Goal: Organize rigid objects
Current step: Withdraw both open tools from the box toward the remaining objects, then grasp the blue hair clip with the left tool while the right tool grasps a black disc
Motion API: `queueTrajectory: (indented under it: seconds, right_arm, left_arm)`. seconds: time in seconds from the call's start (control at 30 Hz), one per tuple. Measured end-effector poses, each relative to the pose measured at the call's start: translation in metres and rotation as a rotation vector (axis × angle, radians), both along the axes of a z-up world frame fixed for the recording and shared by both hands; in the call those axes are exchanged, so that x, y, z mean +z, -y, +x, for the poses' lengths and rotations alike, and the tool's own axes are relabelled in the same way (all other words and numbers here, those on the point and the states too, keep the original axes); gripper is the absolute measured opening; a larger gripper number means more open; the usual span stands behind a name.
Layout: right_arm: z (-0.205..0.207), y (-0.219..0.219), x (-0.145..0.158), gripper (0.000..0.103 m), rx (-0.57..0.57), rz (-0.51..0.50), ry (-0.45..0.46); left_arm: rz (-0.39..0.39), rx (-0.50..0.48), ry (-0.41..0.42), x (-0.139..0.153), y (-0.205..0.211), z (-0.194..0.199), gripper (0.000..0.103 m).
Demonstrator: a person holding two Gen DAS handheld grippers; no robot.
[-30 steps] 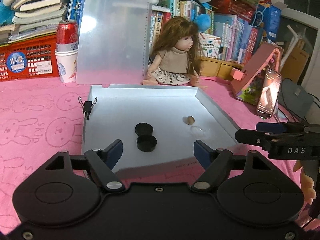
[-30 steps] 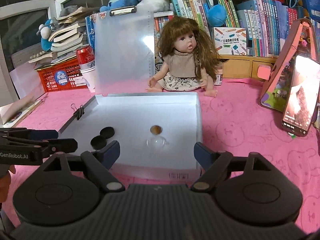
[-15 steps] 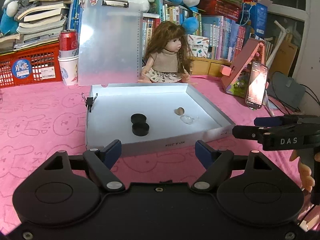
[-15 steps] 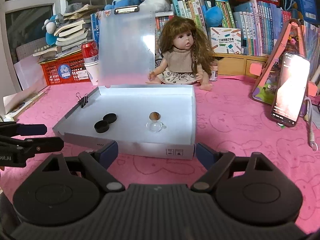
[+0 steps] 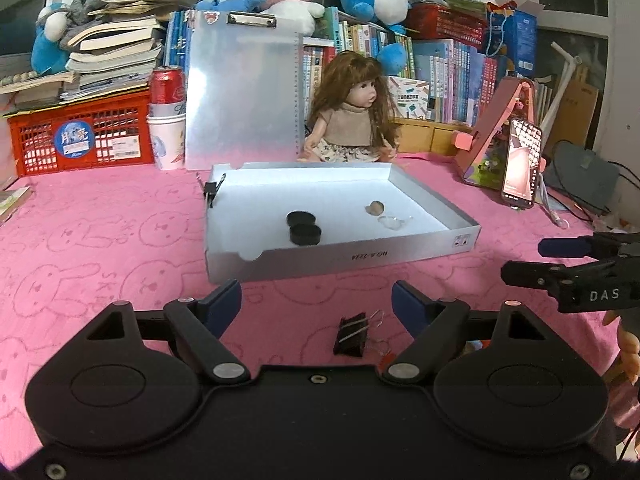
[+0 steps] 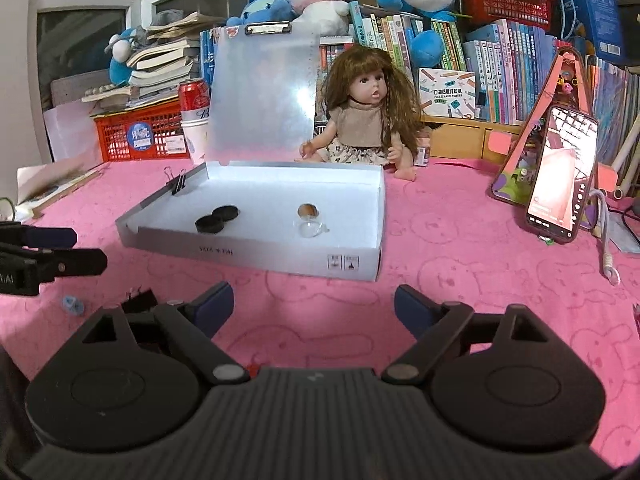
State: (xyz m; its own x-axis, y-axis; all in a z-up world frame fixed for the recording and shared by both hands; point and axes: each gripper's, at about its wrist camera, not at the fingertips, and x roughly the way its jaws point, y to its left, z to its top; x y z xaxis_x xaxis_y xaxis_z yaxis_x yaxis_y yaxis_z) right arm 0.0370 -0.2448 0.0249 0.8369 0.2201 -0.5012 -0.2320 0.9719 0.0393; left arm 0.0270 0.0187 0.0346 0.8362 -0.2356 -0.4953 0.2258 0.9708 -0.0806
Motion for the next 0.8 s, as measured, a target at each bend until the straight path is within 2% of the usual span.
queueTrajectory:
  seconds: [0.3,0.67,0.8]
  right_arm:
    - [-0.020,0.004,-0.011,0.093,0.024,-0.018,0.004]
    - [-0.042,-0.009,-0.021,0.080,0.083,-0.095,-0.002]
    - [-0.044,-0.012,-0.027,0.076,0.055,-0.096,0.005]
  left_arm:
    - [0.011,0.028,-0.004,-0.008,-0.013,-0.020,0.081]
    - [0.026,0.026,-0.038,-0.023,-0.022,-0.045,0.075]
    - [0.029,0.054,-0.048,-0.029,-0.023,-0.046,0.070]
